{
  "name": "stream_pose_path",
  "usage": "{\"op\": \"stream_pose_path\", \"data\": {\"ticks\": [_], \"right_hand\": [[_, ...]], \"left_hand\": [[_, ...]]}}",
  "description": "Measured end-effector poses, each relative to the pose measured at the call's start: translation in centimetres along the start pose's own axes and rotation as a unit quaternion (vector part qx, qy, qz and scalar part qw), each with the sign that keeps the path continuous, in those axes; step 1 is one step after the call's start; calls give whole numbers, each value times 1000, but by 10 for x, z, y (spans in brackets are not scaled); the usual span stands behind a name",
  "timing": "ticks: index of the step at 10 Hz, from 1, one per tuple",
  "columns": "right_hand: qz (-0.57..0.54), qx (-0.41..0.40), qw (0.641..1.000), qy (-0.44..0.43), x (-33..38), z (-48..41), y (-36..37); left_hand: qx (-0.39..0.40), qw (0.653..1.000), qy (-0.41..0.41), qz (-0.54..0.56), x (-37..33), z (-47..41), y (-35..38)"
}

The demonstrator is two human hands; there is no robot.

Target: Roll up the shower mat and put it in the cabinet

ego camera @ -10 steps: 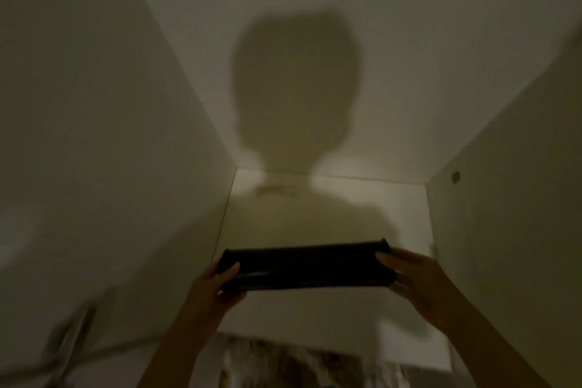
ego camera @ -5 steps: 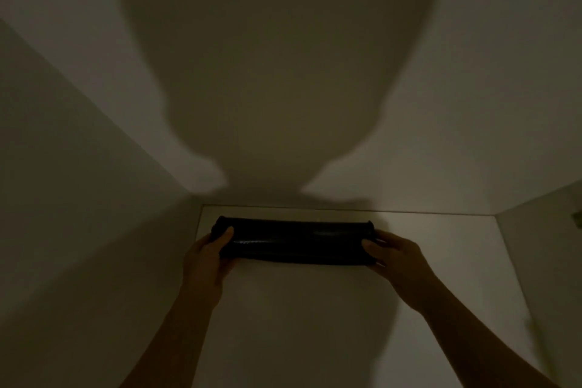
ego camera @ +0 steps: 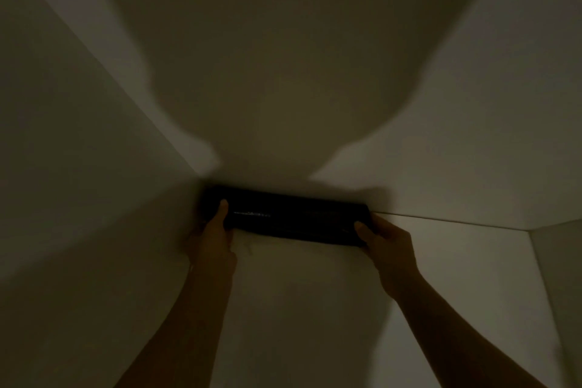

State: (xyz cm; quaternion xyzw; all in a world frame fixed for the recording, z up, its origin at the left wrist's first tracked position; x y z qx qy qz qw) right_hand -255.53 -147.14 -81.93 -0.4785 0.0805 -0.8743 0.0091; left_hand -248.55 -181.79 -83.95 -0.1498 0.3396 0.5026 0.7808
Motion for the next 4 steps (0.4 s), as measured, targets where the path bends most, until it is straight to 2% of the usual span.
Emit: {"op": "stream_pose_path", "data": {"ticks": [1, 2, 3, 4], "right_hand": [[240, -54, 968, -56, 20, -1, -5], [350, -53, 934, -56, 32, 2, -8], [398, -46, 913, -72, 49, 15, -19], [421, -50, 901, -88, 65, 49, -39]], "left_hand": [[5, 998, -7, -67, -1, 0, 2], [40, 993, 0, -110, 3, 13, 2], [51, 978, 22, -199, 5, 36, -6], [64, 941, 96, -317, -3, 76, -17]]}}
Point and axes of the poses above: each hand's wrist, its own z-axis away from the middle knuckle, its own y-axis out of the palm, x = y × z, the point moved 10 cm from there along -z, towards the middle knuckle, and after that the axes turned 2 degrees about x, right-handed, at the moved point
